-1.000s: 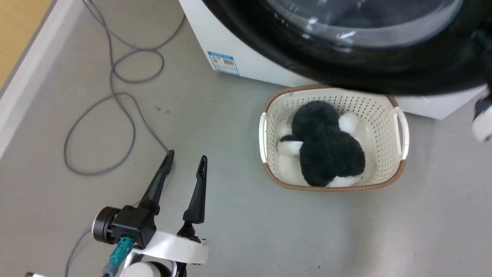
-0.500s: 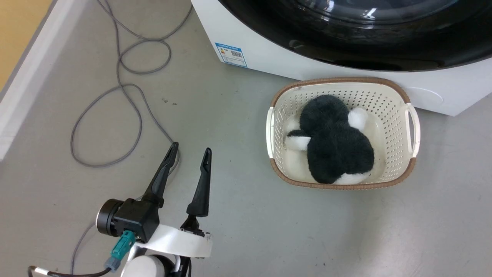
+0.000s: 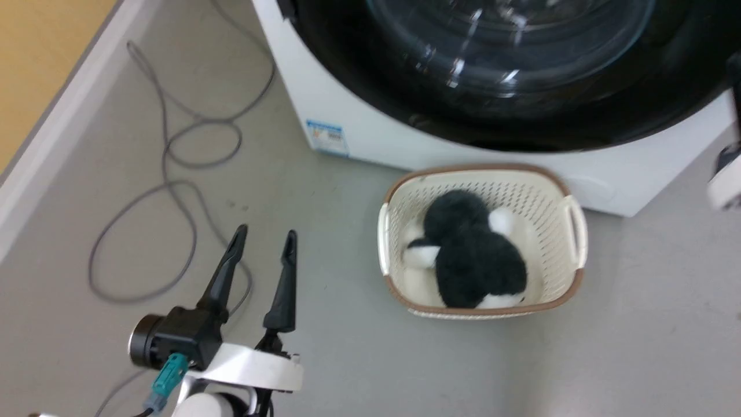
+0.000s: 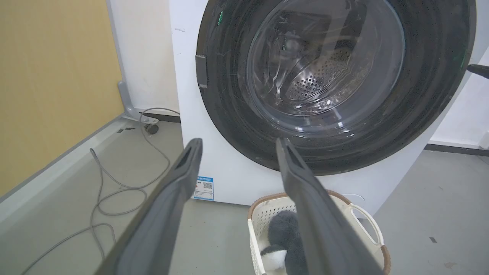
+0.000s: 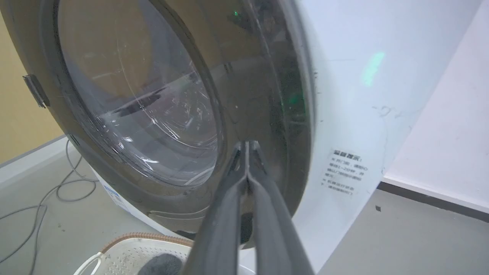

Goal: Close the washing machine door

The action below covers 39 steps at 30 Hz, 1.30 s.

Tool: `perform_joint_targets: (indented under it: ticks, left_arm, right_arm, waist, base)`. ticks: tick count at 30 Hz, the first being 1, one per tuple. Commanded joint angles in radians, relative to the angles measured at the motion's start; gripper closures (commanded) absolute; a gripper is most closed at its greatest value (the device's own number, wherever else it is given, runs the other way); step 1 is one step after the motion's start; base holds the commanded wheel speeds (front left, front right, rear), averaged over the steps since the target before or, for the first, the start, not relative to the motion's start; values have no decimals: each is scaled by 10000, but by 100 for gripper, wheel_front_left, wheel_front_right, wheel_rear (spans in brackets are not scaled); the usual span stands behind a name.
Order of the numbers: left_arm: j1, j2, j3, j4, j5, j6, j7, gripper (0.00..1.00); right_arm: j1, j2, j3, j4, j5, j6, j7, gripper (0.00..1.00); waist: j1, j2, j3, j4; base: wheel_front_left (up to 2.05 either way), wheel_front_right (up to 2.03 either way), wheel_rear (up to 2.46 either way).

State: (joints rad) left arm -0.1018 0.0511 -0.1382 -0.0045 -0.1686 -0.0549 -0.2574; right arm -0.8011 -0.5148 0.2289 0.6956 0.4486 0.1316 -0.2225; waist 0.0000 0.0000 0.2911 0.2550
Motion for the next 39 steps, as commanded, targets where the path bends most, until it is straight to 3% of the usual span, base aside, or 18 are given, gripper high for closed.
perform_joint_targets:
  ticks: [1, 6, 12, 17, 23, 28, 29, 30, 39]
  left_arm:
    - [111, -8, 62, -3, 15, 22, -43, 0]
    - [440, -8, 341, 169, 134, -41, -43, 0]
    - [674, -8, 782, 157, 125, 8, -43, 0]
    - [966, -8, 1041, 202, 171, -69, -43, 0]
    - [1403, -8, 1137, 580, 225, -255, -43, 0]
    - [1732, -8, 1076, 622, 287, -181, -44, 0]
    - [1806, -8, 1060, 642, 341, -181, -44, 0]
    - [1878, -8, 1048, 670, 413, -184, -44, 0]
    - [2193, -9, 923, 733, 567, -150, -44, 0]
  right_arm:
    - [216, 117, 41, -62, 69, -9, -68, 100]
    - [1670, 472, 29, -934, 250, -9, -316, 100]
    - [3724, 1015, -610, -3034, -1, -9, -386, 100]
    - [5461, 2067, -1568, -4486, -524, -9, -389, 100]
    - [7101, 3668, -2691, -5384, -1501, -9, -391, 100]
    - [7956, 4233, -2941, -5740, -2072, -9, -391, 98]
    - [8078, 4288, -2983, -5789, -2152, -9, -391, 64]
    - [8196, 4334, -2997, -5828, -2203, -9, -391, 2]
    - [8795, 4405, -2873, -6067, -2673, -9, -392, 0]
  waist:
    - [0, 0, -430, -355]
    - [0, 0, -1135, -796]
    - [0, 0, -1565, -1287]
    - [0, 0, -1858, -1612]
    - [0, 0, -2303, -1850]
    - [0, 0, -2586, -2059]
    - [0, 0, -2636, -2084]
    - [0, 0, -2681, -2103]
    - [0, 0, -2846, -2102]
  base:
    - [0, 0, 0]
    - [0, 0, 0]
    - [0, 0, 0]
    - [0, 0, 0]
    - [0, 0, 0]
    - [0, 0, 0]
    - [0, 0, 0]
    - [0, 0, 0]
    - [0, 0, 0]
